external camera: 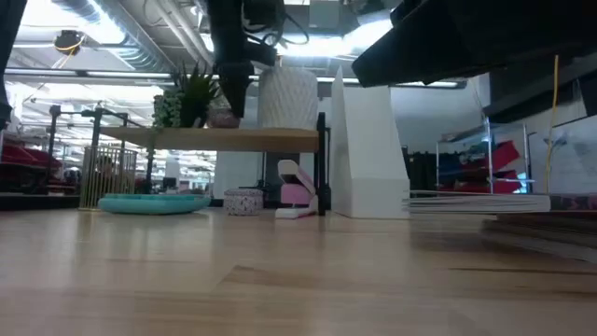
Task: Stock shelves
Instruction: Put the purple book in the book organizer
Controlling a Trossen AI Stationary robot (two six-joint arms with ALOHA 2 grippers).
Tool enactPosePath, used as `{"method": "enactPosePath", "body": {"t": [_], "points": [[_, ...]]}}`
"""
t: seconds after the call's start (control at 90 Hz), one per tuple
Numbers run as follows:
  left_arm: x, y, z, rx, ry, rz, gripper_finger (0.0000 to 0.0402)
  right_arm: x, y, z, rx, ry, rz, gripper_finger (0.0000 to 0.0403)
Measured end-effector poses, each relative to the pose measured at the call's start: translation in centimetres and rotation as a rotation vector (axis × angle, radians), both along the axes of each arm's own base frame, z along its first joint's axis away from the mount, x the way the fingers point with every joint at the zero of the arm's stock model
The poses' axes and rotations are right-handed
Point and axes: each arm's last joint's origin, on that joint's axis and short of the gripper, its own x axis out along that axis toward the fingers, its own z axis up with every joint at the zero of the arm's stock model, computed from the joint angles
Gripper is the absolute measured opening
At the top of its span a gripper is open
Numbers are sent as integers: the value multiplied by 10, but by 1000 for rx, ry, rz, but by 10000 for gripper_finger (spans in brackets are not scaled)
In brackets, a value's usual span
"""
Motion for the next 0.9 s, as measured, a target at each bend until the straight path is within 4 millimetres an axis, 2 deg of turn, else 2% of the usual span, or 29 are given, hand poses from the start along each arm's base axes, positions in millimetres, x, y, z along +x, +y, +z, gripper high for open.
{"method": "enactPosePath", "body": {"t": [0.311, 0.511, 0.7, 0.811, 0.9], "points": [[0, -3, 4, 23, 22, -26, 237, 0, 0, 0, 2, 1, 0, 0], [-6, -27, 32, 133, 12, 8, 237, 0, 0, 0, 1, 1, 1, 0], [-10, -71, 66, 135, -118, 25, 237, 0, 0, 0, -6, -1, 1, 0], [-12, -111, 75, 7, -260, 25, 237, 0, 0, 0, -23, -6, 4, 0], [-11, -152, 76, -108, -345, 29, 237, 0, 0, 0, -27, -5, 6, 0]]}}
